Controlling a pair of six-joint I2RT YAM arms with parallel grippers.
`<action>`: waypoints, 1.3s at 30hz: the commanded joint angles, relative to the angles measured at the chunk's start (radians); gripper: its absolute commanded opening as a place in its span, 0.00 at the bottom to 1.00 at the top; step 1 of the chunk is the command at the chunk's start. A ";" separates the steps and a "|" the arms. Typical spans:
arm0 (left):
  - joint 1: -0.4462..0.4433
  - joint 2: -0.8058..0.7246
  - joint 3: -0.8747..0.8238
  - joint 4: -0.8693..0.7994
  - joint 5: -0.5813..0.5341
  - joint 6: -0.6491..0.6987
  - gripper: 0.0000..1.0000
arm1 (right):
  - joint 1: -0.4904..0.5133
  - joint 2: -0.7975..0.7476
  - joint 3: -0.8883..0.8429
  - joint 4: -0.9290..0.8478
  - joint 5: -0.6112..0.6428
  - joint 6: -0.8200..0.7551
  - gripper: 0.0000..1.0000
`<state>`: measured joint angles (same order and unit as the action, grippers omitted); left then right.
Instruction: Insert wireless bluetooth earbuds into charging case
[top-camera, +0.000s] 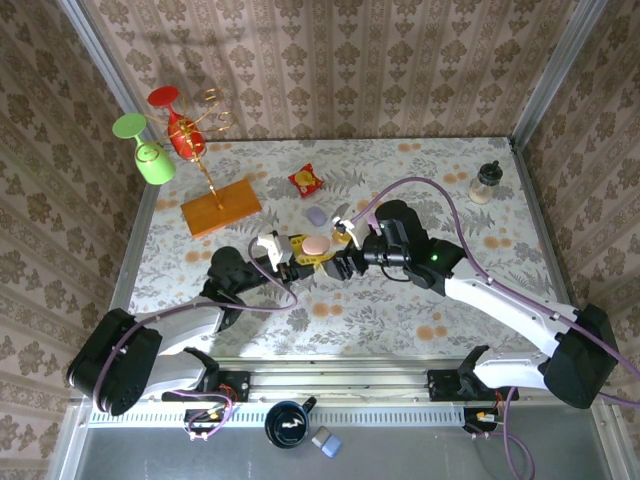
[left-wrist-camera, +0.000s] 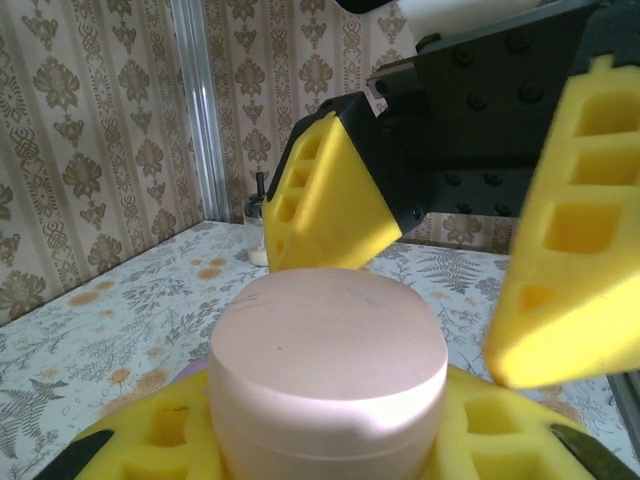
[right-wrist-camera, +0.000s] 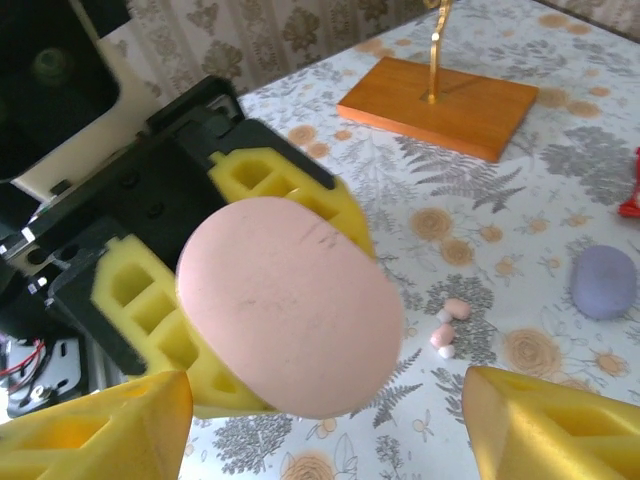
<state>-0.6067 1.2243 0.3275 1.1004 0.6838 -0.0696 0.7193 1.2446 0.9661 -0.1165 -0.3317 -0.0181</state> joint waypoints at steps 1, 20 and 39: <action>0.003 0.009 -0.022 0.069 -0.014 -0.023 0.30 | 0.003 0.008 0.042 0.055 0.090 0.073 0.72; 0.008 0.048 -0.069 0.167 -0.034 -0.063 0.30 | -0.051 -0.054 0.010 0.140 0.178 0.286 0.72; 0.191 -0.145 -0.162 -0.018 -0.400 -0.082 0.29 | -0.112 0.217 0.013 0.029 0.235 0.508 0.70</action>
<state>-0.4492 1.1233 0.1802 1.1439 0.3855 -0.1257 0.5690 1.3979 0.9051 -0.0059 -0.1349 0.5163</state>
